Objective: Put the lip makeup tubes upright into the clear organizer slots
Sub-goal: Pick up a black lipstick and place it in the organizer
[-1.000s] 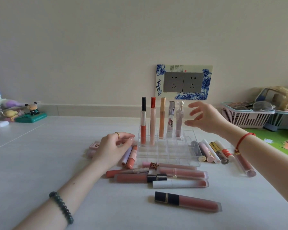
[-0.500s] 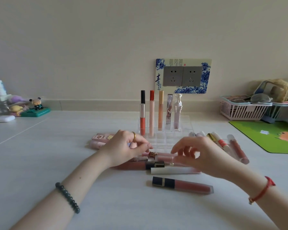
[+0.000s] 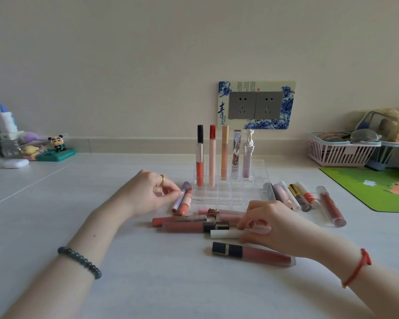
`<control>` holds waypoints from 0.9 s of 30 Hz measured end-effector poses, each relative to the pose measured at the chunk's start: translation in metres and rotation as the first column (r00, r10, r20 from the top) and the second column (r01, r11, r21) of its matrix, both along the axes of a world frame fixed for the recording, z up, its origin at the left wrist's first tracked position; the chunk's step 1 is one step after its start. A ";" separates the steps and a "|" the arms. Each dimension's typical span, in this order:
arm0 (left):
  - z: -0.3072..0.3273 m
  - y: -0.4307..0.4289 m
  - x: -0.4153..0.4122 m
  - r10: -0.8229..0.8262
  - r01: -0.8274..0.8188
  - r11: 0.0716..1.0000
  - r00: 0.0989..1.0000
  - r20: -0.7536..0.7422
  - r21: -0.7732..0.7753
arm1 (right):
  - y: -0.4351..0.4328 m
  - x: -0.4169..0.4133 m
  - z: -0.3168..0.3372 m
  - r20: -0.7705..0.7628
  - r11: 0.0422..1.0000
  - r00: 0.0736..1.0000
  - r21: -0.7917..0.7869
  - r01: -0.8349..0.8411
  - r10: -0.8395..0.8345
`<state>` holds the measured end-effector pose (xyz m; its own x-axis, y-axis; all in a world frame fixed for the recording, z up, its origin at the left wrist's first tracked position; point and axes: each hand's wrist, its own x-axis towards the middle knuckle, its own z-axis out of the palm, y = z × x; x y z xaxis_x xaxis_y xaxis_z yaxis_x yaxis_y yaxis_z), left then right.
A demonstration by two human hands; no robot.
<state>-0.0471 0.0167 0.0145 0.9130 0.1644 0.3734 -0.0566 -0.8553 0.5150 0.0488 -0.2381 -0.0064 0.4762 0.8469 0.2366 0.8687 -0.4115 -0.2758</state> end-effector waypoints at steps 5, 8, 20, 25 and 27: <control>-0.003 -0.006 0.001 -0.075 0.074 0.997 0.992 -0.101 -0.010 | 0.001 -0.002 0.000 0.001 1.000 1.000 -0.015 0.026 -0.026; -0.005 -0.016 0.004 -0.143 0.149 0.988 0.977 -0.162 0.030 | 0.001 -0.002 0.000 -0.010 1.000 1.000 -0.007 0.029 -0.030; -0.009 -0.031 0.009 -0.140 0.218 0.905 0.963 -0.229 0.364 | 0.000 -0.002 -0.002 -0.031 1.000 0.999 0.013 0.019 -0.018; -0.006 -0.027 0.007 -0.167 0.172 0.981 0.984 -0.070 0.089 | -0.001 -0.002 -0.001 -0.045 0.999 0.999 0.033 0.004 -0.002; -0.005 -0.030 0.006 -0.195 0.199 0.977 0.980 0.050 -0.083 | 0.000 -0.003 0.000 -0.055 0.997 0.998 0.071 -0.008 0.011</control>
